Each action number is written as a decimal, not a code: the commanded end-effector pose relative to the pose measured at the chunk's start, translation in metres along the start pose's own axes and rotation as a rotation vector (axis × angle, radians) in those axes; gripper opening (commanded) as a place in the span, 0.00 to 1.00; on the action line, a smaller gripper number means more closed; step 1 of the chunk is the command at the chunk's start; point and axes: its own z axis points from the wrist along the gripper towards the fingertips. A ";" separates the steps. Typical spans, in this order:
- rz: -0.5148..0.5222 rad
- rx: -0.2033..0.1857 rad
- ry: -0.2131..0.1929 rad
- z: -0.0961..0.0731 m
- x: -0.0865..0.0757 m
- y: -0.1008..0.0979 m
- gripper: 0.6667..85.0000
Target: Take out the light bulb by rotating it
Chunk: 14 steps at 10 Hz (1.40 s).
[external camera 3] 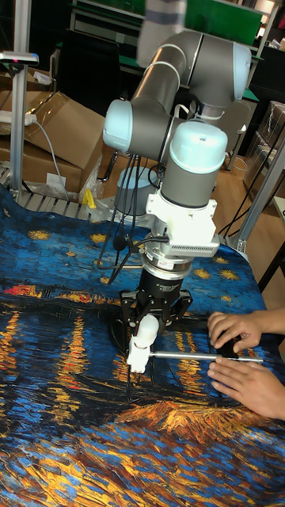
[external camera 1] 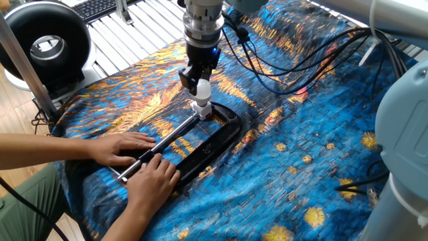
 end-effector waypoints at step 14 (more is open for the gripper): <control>-0.518 0.101 0.036 -0.005 0.005 -0.008 0.16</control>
